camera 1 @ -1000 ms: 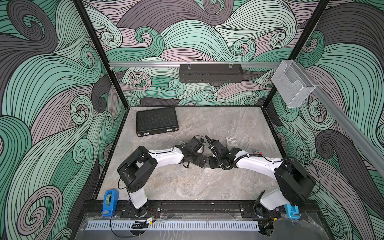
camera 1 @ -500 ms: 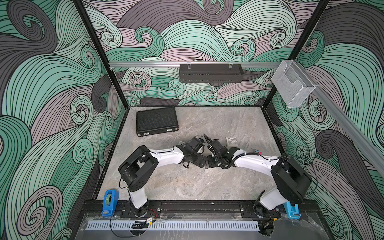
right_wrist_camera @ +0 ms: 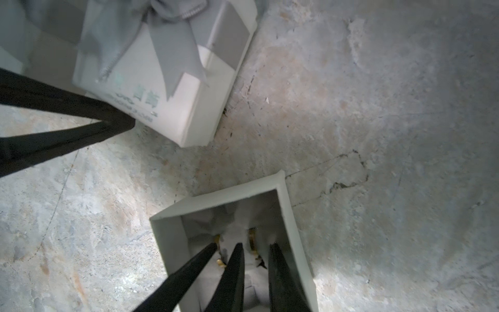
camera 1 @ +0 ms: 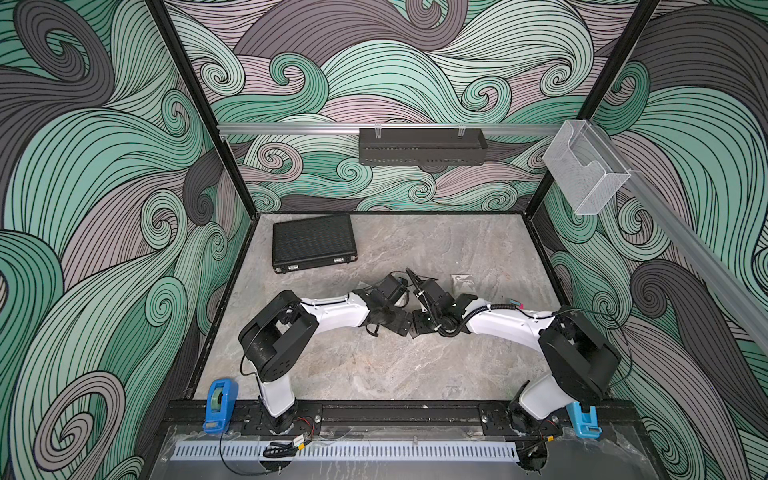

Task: Take the rings out of the lift-off lid box
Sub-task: Take out the ring from the jewelry box.

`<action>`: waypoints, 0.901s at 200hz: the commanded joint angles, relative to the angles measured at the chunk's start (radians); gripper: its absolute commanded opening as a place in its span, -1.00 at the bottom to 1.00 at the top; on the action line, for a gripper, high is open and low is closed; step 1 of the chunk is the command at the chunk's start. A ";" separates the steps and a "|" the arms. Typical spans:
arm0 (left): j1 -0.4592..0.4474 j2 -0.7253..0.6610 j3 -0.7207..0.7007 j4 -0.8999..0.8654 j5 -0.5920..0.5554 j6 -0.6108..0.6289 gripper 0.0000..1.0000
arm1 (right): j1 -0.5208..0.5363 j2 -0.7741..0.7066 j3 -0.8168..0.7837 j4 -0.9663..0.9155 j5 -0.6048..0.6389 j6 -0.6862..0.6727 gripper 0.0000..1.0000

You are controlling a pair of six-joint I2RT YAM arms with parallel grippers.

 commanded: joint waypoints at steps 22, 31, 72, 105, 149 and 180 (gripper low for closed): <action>-0.003 0.023 0.038 -0.030 0.009 0.000 0.96 | 0.005 -0.013 0.000 0.036 -0.020 -0.011 -0.61; -0.003 0.022 0.038 -0.030 0.008 0.000 0.97 | 0.005 -0.007 0.001 0.041 -0.023 -0.010 -0.61; -0.003 0.022 0.038 -0.032 0.008 0.002 0.96 | 0.006 0.016 0.004 0.047 -0.020 -0.009 -0.63; -0.002 0.022 0.038 -0.034 0.009 0.003 0.97 | 0.005 0.032 0.005 0.046 -0.015 -0.009 -0.66; -0.002 0.022 0.036 -0.035 0.009 0.004 0.96 | 0.005 0.046 0.004 0.038 -0.008 -0.003 -0.67; -0.002 0.024 0.037 -0.035 0.009 0.005 0.96 | 0.006 0.047 0.004 0.037 -0.005 -0.003 -0.75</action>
